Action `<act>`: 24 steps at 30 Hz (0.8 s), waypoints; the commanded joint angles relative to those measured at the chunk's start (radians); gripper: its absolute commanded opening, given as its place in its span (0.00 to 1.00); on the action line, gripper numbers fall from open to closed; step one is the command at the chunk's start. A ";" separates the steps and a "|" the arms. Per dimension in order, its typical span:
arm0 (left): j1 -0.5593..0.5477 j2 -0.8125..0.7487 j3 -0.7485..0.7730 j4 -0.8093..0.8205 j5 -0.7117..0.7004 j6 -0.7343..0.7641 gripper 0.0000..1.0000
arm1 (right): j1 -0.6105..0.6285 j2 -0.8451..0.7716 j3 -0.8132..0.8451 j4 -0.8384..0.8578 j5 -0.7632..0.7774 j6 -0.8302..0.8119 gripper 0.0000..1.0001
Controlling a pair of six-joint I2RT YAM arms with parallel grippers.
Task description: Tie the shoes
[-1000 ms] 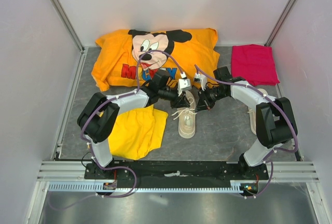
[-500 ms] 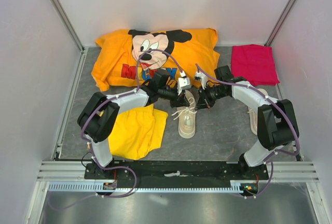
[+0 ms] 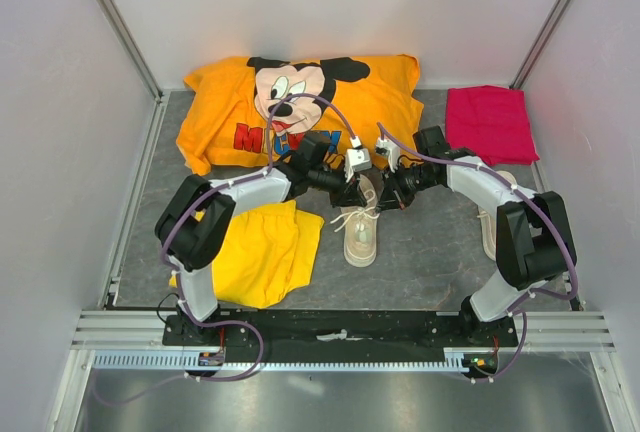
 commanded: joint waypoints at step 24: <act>0.079 -0.110 -0.085 0.184 -0.108 -0.127 0.02 | -0.004 -0.057 -0.031 -0.077 0.064 -0.115 0.00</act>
